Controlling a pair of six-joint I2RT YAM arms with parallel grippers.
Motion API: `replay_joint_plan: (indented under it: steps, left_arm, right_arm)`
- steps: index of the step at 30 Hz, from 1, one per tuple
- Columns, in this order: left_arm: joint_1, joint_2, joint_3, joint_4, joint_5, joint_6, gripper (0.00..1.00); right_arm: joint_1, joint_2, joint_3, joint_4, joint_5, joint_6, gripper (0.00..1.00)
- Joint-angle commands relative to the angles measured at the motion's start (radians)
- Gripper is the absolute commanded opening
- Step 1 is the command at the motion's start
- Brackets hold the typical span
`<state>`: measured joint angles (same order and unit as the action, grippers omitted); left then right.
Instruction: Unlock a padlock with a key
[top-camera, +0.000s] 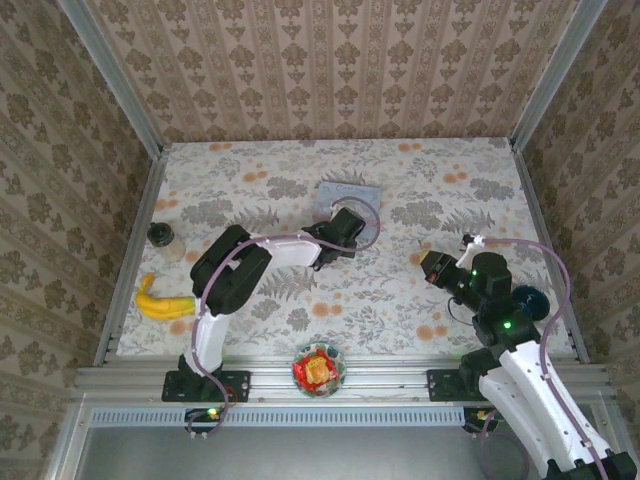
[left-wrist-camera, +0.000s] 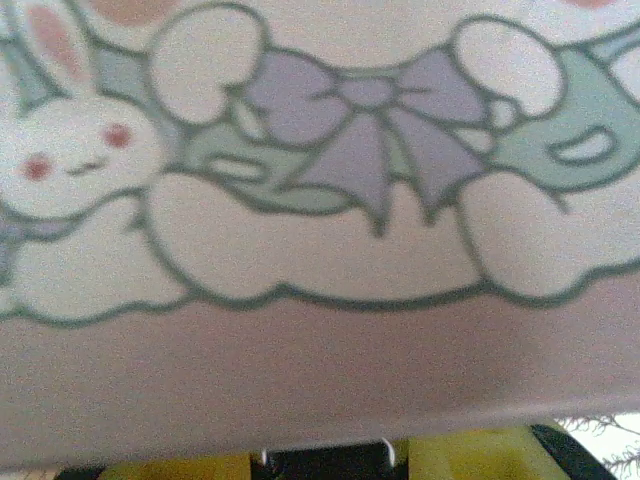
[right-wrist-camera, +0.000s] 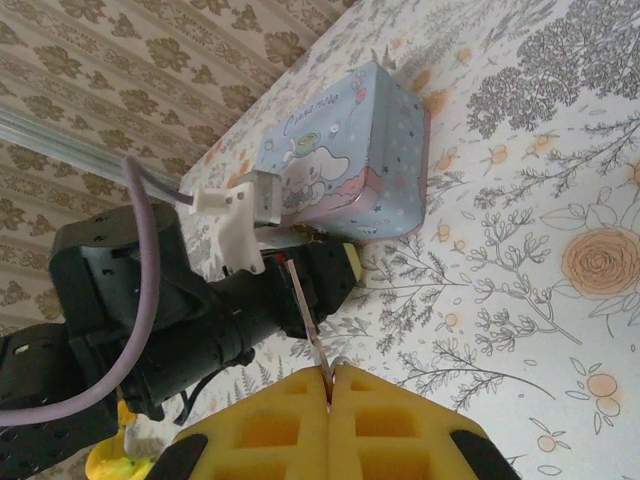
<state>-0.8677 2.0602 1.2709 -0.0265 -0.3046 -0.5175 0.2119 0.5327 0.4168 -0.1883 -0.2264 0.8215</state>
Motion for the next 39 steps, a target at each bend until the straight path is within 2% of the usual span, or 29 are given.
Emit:
replay_joint_plan:
  steps: [1,10,16,22,26,30,34,39]
  left_arm:
    - [0.009,-0.078,-0.078,0.033,-0.032,-0.088,0.00]
    - [0.019,-0.270,-0.342,0.138,-0.204,-0.310,0.00]
    - [0.017,-0.357,-0.470,0.149,-0.230,-0.483,0.00]
    - [-0.018,-0.324,-0.416,0.143,-0.091,-0.578,0.00]
    - [-0.025,-0.261,-0.338,0.147,0.086,-0.696,0.00]
    - [-0.024,-0.208,-0.264,0.120,0.221,-0.753,0.00]
    - [-0.011,-0.177,-0.217,0.076,0.311,-0.793,0.00]
    - [0.005,-0.184,-0.218,0.033,0.382,-0.826,0.00]
  right_arm:
    - [-0.003,0.022,-0.013,0.019,-0.039,-0.017,0.00]
    - [-0.004,0.143,0.002,0.082,-0.092,-0.054,0.00]
    - [-0.002,0.243,0.009,0.133,-0.137,-0.086,0.00]
    - [0.010,0.300,-0.021,0.172,-0.148,-0.133,0.00]
    - [0.040,0.291,-0.093,0.260,-0.138,-0.136,0.00]
    - [0.081,0.283,-0.150,0.332,-0.104,-0.131,0.00]
    - [0.136,0.325,-0.157,0.373,-0.075,-0.137,0.00]
    - [0.216,0.466,-0.139,0.495,-0.072,-0.134,0.00]
